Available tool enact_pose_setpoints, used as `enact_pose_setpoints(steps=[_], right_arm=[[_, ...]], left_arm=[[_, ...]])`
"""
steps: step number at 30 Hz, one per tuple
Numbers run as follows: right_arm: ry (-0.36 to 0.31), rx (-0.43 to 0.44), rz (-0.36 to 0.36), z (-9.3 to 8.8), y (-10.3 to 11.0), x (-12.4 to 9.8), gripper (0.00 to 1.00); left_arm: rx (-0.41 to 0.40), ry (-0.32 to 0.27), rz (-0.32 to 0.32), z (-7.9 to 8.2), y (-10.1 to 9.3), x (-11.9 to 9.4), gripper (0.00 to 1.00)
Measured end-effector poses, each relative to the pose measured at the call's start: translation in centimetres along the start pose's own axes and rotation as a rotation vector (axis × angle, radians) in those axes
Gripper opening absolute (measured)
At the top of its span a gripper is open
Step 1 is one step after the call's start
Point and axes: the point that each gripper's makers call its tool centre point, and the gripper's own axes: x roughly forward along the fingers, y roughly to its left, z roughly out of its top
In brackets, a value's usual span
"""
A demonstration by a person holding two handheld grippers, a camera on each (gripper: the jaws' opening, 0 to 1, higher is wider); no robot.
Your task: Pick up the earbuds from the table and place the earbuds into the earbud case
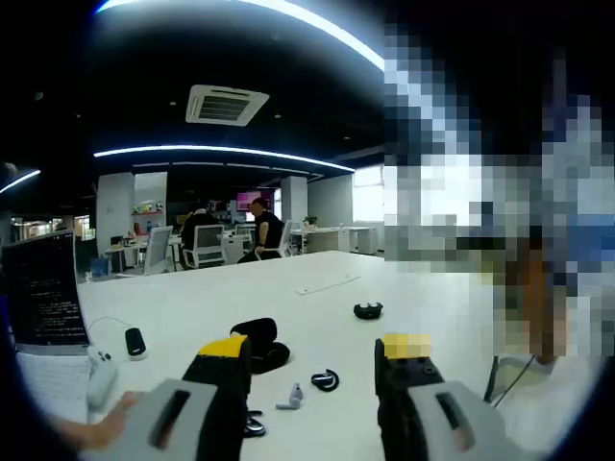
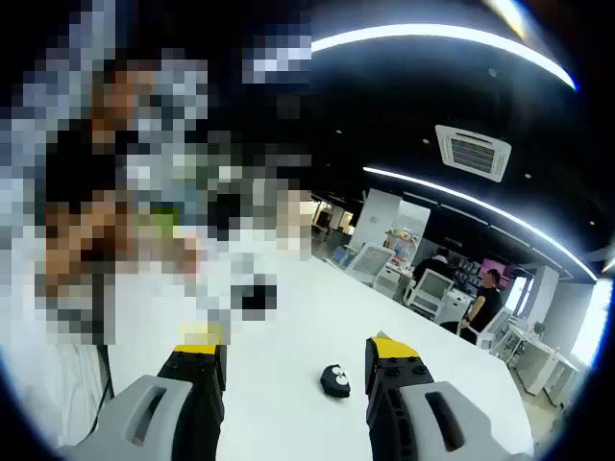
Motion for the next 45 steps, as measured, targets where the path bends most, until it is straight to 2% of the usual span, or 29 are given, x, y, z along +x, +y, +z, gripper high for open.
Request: enact_pose_setpoints(steps=[6,11,16,18,25,33,45], right_arm=[[0.003,-0.019,0.047,0.3,1.1,1.9,0.56],[0.04,-0.04,0.102,0.1,2.0,3.8,0.55],[0.057,-0.042,0.16,0.6,2.7,6.0,0.52],[0.085,-0.071,0.183,0.5,3.2,6.6,0.52],[0.12,-0.106,0.248,1.4,4.3,8.8,0.48],[0.164,-0.145,0.348,1.7,6.8,10.9,0.45],[0.234,-0.186,0.5,1.0,10.6,14.4,0.37]], left_arm=[[0.012,0.023,-0.013,-0.5,-0.1,-0.3,0.49],[0.017,0.006,-0.013,0.1,0.2,-0.9,0.49],[0.029,0.033,-0.018,-0.6,0.2,-0.8,0.49],[0.032,0.038,-0.018,-0.6,0.3,-0.9,0.49],[0.039,0.02,-0.022,0.0,0.1,-1.4,0.49],[0.04,0.03,-0.022,-0.3,0.4,-1.9,0.49],[0.038,0.045,-0.029,-0.8,0.3,-2.1,0.49]])
